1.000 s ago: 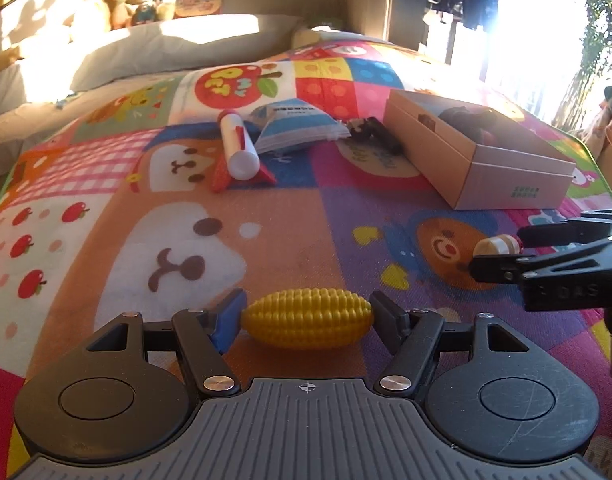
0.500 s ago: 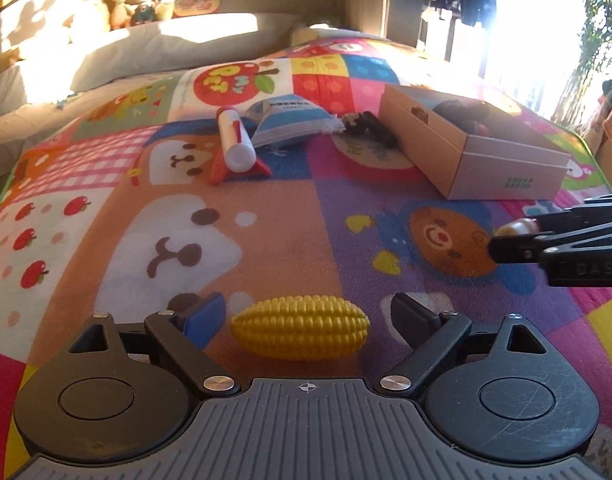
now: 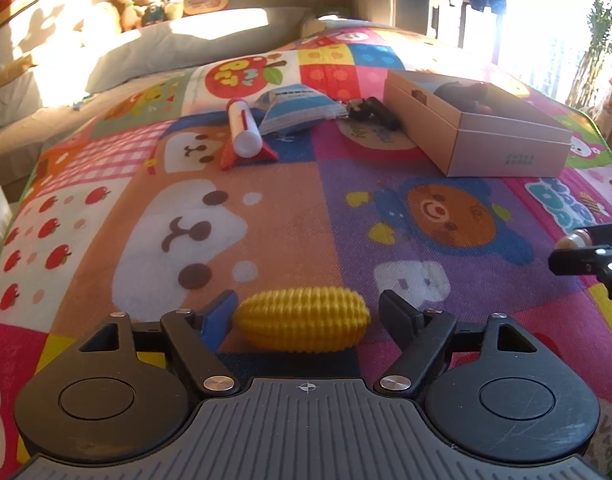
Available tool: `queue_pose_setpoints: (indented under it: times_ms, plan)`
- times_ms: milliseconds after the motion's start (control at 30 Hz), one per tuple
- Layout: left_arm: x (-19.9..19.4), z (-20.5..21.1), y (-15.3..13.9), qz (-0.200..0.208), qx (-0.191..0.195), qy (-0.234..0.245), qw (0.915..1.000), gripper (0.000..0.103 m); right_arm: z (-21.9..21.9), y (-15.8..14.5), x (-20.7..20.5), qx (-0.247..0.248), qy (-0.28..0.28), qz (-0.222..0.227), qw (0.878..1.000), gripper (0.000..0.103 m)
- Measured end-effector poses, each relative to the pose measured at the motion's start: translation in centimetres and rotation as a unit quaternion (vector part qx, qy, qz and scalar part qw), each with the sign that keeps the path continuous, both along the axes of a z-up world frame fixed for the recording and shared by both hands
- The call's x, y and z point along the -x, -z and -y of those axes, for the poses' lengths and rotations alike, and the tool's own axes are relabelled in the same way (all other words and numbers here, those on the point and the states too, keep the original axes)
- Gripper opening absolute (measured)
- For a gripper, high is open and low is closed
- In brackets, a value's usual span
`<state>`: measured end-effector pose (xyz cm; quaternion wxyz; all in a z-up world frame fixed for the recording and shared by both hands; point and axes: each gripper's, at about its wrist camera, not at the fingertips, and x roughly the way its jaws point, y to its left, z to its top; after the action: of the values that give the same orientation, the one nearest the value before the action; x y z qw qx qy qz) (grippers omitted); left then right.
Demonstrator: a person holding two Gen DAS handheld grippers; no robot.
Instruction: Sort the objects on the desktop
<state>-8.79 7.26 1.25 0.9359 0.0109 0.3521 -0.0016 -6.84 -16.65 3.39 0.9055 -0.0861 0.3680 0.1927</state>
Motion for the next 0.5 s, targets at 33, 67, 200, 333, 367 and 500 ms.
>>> queue_pose_setpoints:
  times_ms: [33,67,200,333,367,500]
  plan:
    - [0.2,0.0,0.0,-0.001,-0.001,-0.004,1.0000,0.087,0.1,0.0,0.3,0.000,-0.004,-0.001,1.000,0.044]
    - [0.4,-0.1,0.1,-0.001,-0.001,-0.007,1.0000,0.087,0.2,0.1,0.6,0.001,-0.008,-0.002,1.000,0.044]
    - [0.9,-0.2,0.0,0.000,-0.002,-0.002,1.0000,0.081,0.8,0.3,1.7,0.004,-0.009,-0.001,1.000,0.044]
    - [1.2,0.5,-0.4,0.002,-0.009,0.015,0.9998,0.072,1.1,0.0,1.9,0.008,0.000,0.002,1.000,0.044]
    - [1.4,0.8,-0.4,0.002,-0.008,0.021,0.9997,0.072,1.1,-0.1,2.0,0.011,0.004,0.004,1.000,0.044]
    - [1.9,2.6,-1.0,0.005,-0.002,0.060,0.9982,0.072,1.5,-0.8,2.6,0.017,0.011,0.017,1.000,0.044]
